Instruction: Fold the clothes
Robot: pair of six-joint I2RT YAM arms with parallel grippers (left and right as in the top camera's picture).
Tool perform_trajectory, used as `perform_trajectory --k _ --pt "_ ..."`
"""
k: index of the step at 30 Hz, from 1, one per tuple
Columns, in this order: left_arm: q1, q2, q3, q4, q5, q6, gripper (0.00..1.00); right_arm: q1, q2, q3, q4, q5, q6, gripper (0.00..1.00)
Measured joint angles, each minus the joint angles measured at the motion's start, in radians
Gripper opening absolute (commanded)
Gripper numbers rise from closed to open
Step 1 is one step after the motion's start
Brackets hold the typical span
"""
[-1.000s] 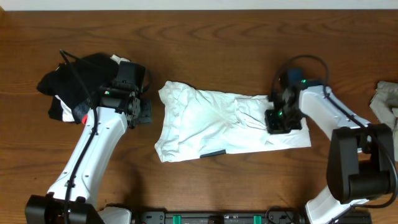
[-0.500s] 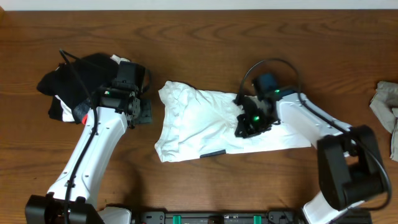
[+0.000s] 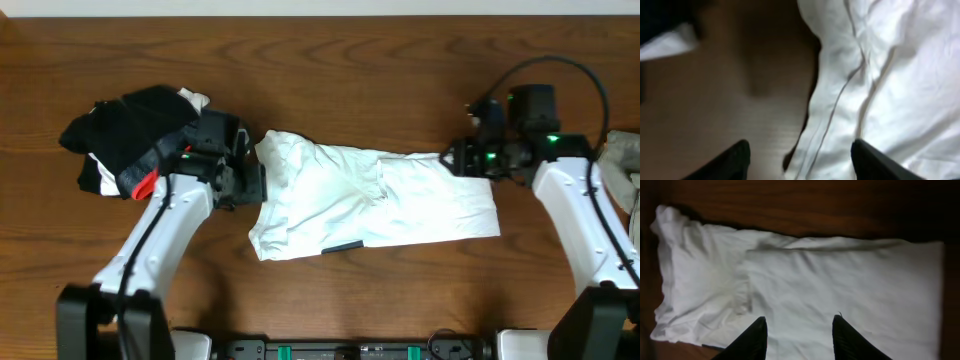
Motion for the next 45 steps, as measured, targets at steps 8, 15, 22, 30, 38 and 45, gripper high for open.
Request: perform_trajectory --k 8,15,22,30,38,45 --pt "0.000 0.165 -0.019 0.122 0.084 0.000 0.69 -0.069 0.000 0.000 -0.049 0.006 0.008 0.38" --pt "0.005 0.256 0.003 0.173 0.232 0.031 0.69 -0.069 0.000 0.000 -0.061 0.006 0.008 0.37" --pt "0.006 0.293 0.007 0.214 0.434 0.068 0.70 -0.069 0.000 0.000 -0.062 0.006 0.008 0.36" --pt "0.006 0.316 0.001 0.203 0.502 0.095 0.41 -0.069 0.000 0.000 -0.064 0.006 0.008 0.35" --pt "0.008 0.332 -0.013 0.180 0.491 0.106 0.06 -0.069 0.000 0.000 -0.064 0.006 0.008 0.34" --pt "0.070 0.270 0.004 -0.029 0.418 0.105 0.06 -0.069 0.000 0.000 -0.064 0.006 0.008 0.34"
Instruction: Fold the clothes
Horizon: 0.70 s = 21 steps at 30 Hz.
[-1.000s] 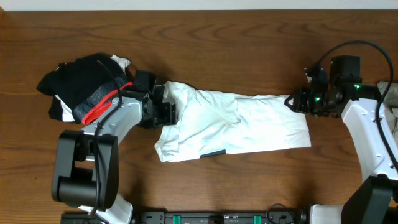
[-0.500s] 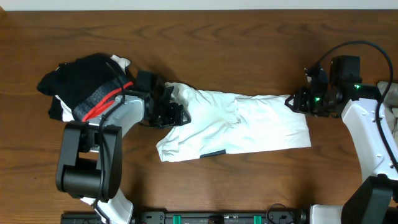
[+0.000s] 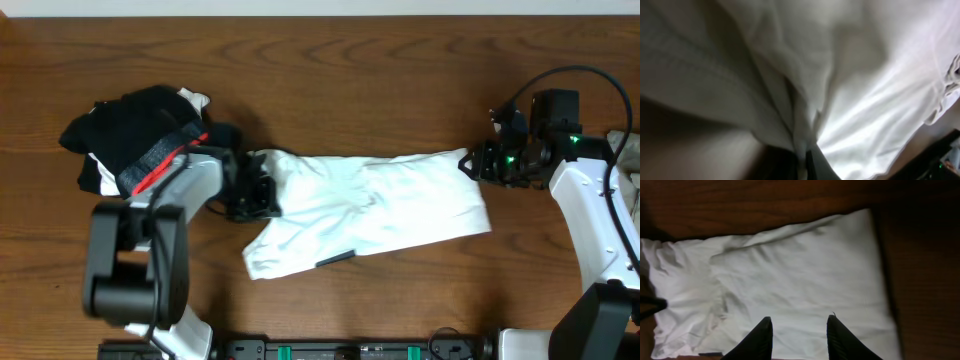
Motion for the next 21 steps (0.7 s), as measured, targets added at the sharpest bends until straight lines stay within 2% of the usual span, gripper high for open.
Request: perform_trajectory --k 6,12,16,21 --pt "0.061 -0.154 0.135 -0.182 -0.173 0.024 0.06 0.000 0.000 0.000 0.005 0.000 0.000 0.34" --pt "0.008 -0.192 0.255 -0.299 -0.241 0.033 0.06 0.000 0.000 0.000 0.008 0.001 0.000 0.34" --pt "-0.092 -0.192 0.296 -0.309 -0.262 0.004 0.06 0.000 0.000 0.000 0.008 0.001 0.000 0.34" --pt "-0.305 -0.192 0.373 -0.304 -0.341 -0.082 0.06 0.000 0.000 0.000 0.008 0.001 0.000 0.34"
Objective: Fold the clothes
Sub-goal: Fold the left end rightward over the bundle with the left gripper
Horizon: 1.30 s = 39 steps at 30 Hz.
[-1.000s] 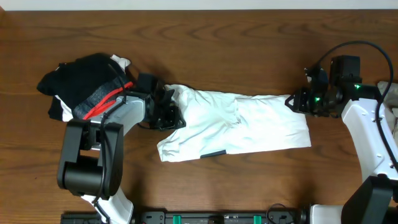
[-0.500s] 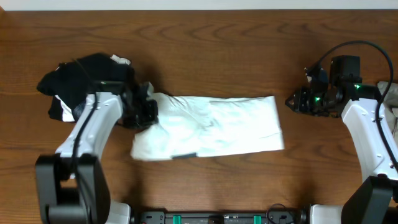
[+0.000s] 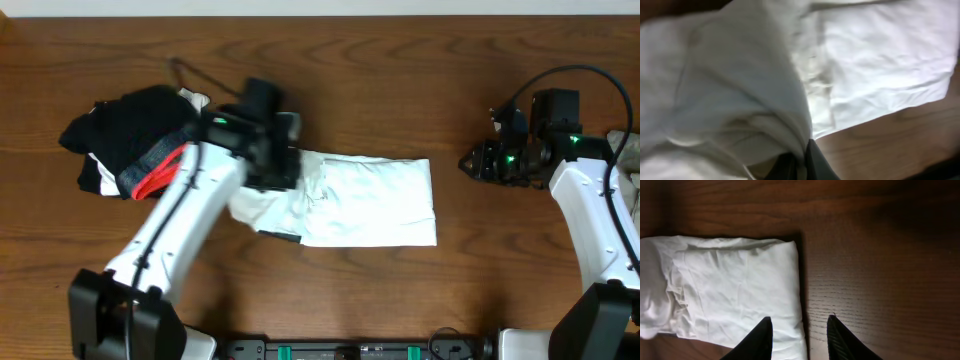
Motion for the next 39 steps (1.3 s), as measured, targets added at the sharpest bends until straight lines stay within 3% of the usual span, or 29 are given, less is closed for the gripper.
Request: perform_trajectory --k 5,12,24,31,39 --pt "-0.195 0.000 0.054 0.066 -0.085 -0.093 0.06 0.000 0.000 0.000 -0.001 0.000 0.000 0.34" --pt "-0.349 0.035 0.057 0.226 -0.137 -0.180 0.06 0.000 0.000 0.000 -0.013 0.013 0.001 0.34" --pt "-0.455 0.158 0.058 0.410 -0.121 -0.229 0.06 0.000 0.000 0.000 -0.032 0.060 0.020 0.34" --pt "-0.488 0.174 0.083 0.309 -0.156 -0.233 0.06 0.000 0.000 0.000 -0.042 0.071 0.027 0.34" --pt "-0.406 0.170 0.167 0.206 -0.220 -0.232 0.05 0.000 0.000 0.000 -0.032 0.075 0.028 0.34"
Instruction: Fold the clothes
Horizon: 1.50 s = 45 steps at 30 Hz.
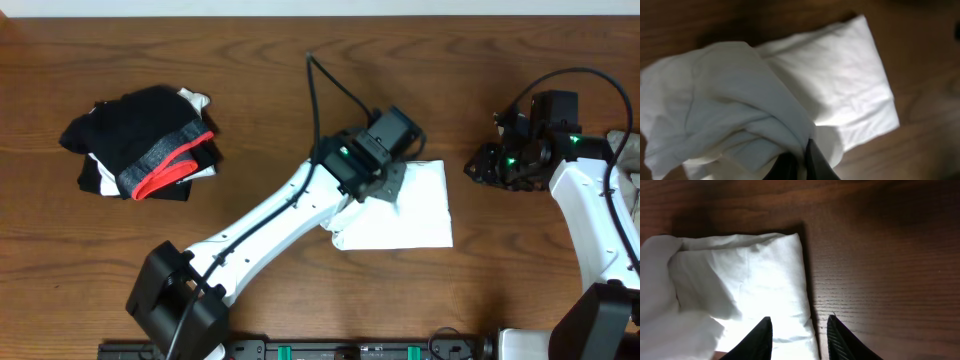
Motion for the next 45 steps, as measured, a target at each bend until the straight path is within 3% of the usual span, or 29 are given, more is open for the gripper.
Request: perform_trajectory --k 5,17,27,32,38,42,45 --pt "0.053 -0.006 0.009 -0.086 -0.024 0.003 0.06 0.000 0.000 0.000 -0.009 0.000 0.000 0.34" --pt "0.418 -0.101 0.009 -0.324 -0.076 0.114 0.06 0.000 0.000 0.000 -0.010 0.003 0.000 0.34" --pt "0.614 -0.103 0.004 -0.320 -0.078 0.260 0.06 0.000 0.000 0.000 -0.009 0.003 0.011 0.34" --pt "0.533 -0.103 0.006 -0.312 -0.038 0.284 0.06 0.000 0.000 0.000 -0.010 0.003 0.011 0.34" --pt "0.266 -0.101 0.014 -0.205 0.005 0.262 0.07 0.000 0.000 0.000 -0.010 0.003 0.011 0.34" --pt "0.093 -0.050 0.031 -0.145 0.006 0.229 0.13 0.000 0.000 0.000 -0.010 0.003 0.012 0.35" --pt "0.014 0.035 0.035 -0.092 0.006 0.203 0.25 0.000 0.000 0.000 -0.013 0.003 0.012 0.36"
